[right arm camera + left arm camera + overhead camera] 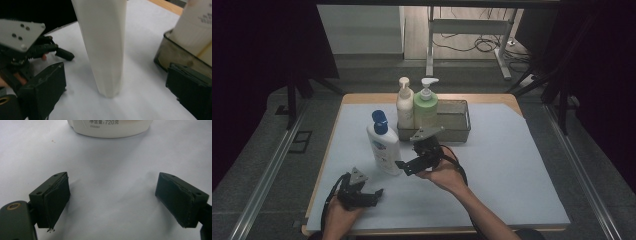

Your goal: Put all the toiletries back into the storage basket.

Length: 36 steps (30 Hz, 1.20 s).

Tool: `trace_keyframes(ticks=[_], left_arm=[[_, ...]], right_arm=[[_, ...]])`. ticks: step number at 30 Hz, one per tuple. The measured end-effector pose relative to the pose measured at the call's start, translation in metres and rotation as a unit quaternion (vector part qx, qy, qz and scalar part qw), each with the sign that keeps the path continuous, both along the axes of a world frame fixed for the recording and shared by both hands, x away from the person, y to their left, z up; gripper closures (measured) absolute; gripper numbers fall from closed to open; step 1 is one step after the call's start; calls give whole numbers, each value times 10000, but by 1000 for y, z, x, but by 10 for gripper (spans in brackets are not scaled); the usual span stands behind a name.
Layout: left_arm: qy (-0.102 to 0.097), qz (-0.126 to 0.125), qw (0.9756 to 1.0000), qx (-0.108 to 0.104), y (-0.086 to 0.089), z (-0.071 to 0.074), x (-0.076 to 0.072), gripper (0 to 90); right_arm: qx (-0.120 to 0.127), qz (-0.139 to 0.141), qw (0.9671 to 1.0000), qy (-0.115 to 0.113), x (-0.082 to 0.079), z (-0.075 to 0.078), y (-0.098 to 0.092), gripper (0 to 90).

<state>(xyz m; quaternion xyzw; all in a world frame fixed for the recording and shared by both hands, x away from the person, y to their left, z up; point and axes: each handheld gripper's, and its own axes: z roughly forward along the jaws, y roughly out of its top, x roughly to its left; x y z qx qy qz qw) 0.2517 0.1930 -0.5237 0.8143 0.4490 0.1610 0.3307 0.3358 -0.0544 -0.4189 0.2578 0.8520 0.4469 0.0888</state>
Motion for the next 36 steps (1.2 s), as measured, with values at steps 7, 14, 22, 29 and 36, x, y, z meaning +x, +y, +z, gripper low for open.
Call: trace_keyframes(ticks=[7,14,22,29,36], left_arm=[[0,-7,10000,16,0,0,0,122],[1,-3,10000,6,0,0,0,122],[4,-6,10000,22,0,0,0,122],[16,6,10000,4,0,0,0,122],[6,14,10000,9,0,0,0,123]], right_arm=[[41,-32,9999,-131,5,0,19,107],[16,-36,9996,-271,10,0,37,136],[25,-87,9991,-416,14,-1,55,172],[72,-196,9985,-513,17,0,65,220],[90,-280,9978,-599,18,0,72,309]])
